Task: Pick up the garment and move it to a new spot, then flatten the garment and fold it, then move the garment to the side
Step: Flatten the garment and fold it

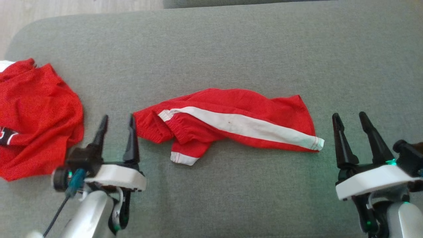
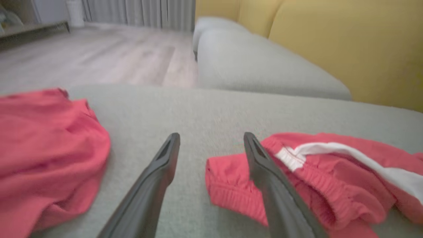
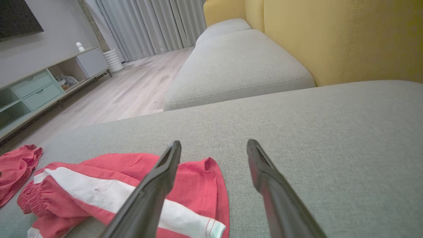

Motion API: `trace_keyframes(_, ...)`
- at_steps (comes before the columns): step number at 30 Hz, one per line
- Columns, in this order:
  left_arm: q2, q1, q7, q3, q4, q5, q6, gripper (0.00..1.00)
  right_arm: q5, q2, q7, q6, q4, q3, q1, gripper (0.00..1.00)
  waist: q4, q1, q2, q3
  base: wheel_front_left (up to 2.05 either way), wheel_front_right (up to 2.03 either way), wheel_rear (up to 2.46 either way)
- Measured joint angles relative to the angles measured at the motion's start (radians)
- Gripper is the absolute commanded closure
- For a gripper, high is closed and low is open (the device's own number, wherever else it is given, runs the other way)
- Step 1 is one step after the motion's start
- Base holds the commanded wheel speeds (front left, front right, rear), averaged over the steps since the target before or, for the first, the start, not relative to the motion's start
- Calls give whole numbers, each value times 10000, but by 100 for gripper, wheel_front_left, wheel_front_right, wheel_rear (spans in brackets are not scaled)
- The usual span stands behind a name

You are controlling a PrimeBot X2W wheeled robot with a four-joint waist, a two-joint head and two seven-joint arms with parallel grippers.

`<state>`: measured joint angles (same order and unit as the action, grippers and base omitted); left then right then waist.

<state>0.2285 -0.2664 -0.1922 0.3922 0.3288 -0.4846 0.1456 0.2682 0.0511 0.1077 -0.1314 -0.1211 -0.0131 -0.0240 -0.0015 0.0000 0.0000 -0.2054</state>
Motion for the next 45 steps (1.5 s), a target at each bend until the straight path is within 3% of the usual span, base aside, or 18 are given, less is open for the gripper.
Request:
trace_keyframes(4,178,113,-573,-305,-706,963,474,0,-104,27,111,0,-178,-56,7,0,189,0,0,63,0,0,0)
trace_keyframes(11,105,832,-646,-1135,-2470,2280,713,0,-414,167,163,0,-393,-61,28,0,333,0,0,204,0,0,0)
trace_keyframes(17,36,2387,-646,-1269,-2439,2322,539,0,-662,203,163,0,-625,-65,-154,0,323,-1,0,482,0,0,0)
trace_keyframes(43,303,2723,75,-1003,-2711,2061,380,0,-759,-17,261,0,-1112,102,-895,0,118,0,0,638,0,0,0)
trace_keyframes(45,366,2661,251,-872,-2715,2061,186,0,-759,-19,261,0,-1116,98,-895,0,133,0,0,593,0,0,0)
